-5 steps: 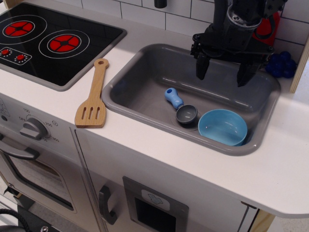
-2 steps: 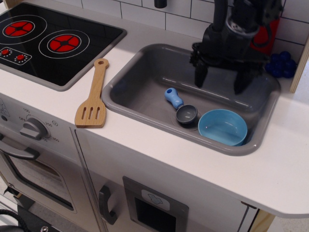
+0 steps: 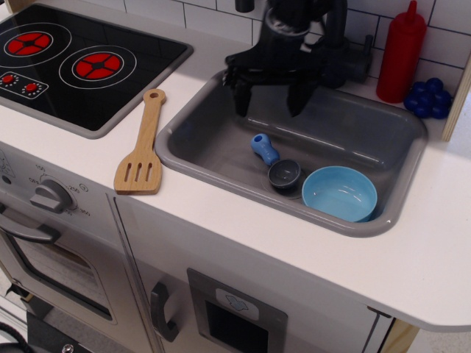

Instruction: Put spoon in bowl sink

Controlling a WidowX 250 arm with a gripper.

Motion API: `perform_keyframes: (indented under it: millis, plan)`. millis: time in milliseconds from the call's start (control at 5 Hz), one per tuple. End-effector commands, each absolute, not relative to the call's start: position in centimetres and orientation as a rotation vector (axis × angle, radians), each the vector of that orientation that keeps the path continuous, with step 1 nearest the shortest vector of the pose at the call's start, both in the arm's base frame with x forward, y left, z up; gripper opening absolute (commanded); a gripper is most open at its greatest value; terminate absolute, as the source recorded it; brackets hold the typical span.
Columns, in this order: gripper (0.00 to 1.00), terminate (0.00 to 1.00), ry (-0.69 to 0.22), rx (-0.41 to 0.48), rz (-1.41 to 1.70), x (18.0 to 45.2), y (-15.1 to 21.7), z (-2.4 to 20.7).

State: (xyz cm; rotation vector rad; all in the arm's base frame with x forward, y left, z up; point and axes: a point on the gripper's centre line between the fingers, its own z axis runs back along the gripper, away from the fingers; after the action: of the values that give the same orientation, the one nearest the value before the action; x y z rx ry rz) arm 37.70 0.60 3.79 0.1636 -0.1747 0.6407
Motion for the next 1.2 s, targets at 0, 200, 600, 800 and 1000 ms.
perform_keyframes:
  millis: [0,200,600,800,1000]
  plan:
    - [1.00,0.00,-0.192,0.090,0.742,38.5,0.5,2.0]
    - [1.00,0.00,-0.196,0.104,0.753,38.6,0.7,0.5]
    - [1.00,0.00,-0.170,0.112,0.751,38.4,1.7,-0.4]
    - [1.00,0.00,-0.162,0.118,0.725,37.7,1.5,-1.1]
    - [0.00,0.00,-0.162,0.121,0.702,37.0,1.4,-1.6]
